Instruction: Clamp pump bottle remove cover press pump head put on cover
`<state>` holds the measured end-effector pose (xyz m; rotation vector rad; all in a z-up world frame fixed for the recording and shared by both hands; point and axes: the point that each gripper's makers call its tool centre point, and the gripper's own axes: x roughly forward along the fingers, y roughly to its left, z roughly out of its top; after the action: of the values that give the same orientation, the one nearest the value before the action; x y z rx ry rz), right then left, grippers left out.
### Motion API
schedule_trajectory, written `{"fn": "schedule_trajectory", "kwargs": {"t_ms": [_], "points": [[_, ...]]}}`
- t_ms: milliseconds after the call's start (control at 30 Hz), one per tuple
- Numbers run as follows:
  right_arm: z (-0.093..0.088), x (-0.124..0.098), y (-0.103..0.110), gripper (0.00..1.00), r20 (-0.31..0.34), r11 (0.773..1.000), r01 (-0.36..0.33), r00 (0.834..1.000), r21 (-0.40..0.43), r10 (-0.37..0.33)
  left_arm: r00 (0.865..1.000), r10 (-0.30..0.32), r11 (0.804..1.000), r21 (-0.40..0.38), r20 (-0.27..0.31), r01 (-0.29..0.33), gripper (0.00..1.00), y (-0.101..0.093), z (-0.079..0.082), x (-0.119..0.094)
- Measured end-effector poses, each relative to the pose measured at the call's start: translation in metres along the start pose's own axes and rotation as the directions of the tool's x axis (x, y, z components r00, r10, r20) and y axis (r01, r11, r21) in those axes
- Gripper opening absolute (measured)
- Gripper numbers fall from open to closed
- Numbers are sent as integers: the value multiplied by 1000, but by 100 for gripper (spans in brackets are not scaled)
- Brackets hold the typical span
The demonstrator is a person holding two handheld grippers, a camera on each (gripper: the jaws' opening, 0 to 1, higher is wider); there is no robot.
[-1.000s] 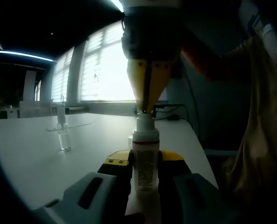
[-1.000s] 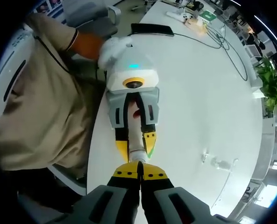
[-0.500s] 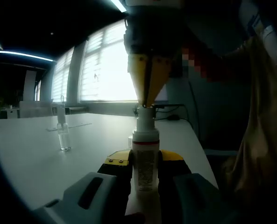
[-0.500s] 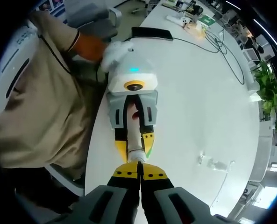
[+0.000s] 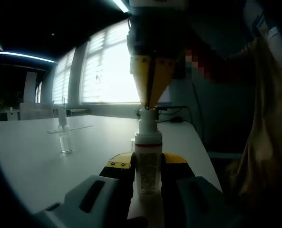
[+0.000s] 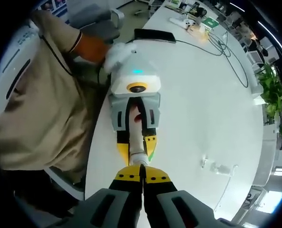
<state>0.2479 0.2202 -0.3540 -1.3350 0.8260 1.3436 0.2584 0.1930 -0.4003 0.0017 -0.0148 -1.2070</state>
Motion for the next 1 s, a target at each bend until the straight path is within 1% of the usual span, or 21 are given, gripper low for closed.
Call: {"fn": "schedule_trajectory", "kwargs": {"t_ms": [200, 433, 600, 733, 800, 1000], "points": [[0, 1, 0, 0, -13, 1000, -6, 1000, -5, 6, 1000, 0, 1000, 0, 0, 0, 12, -1, 0, 0], [0, 2, -1, 0, -16, 999, -30, 999, 12, 30, 1000, 1, 1000, 0, 0, -1, 12, -1, 0, 1], [0, 4, 0, 0, -19, 999, -41, 999, -2, 41, 1000, 1, 1000, 1, 0, -1, 12, -1, 0, 1], [0, 8, 0, 0, -45, 999, -47, 998, -3, 47, 1000, 1, 1000, 1, 0, -1, 12, -1, 0, 1], [0, 8, 1, 0, -57, 999, -45, 997, -20, 44, 1000, 1, 1000, 1, 0, -1, 12, -1, 0, 0], [0, 8, 1, 0, -67, 997, -68, 996, -21, 66, 1000, 1, 1000, -1, 0, -1, 12, 1, -1, -1]]}}
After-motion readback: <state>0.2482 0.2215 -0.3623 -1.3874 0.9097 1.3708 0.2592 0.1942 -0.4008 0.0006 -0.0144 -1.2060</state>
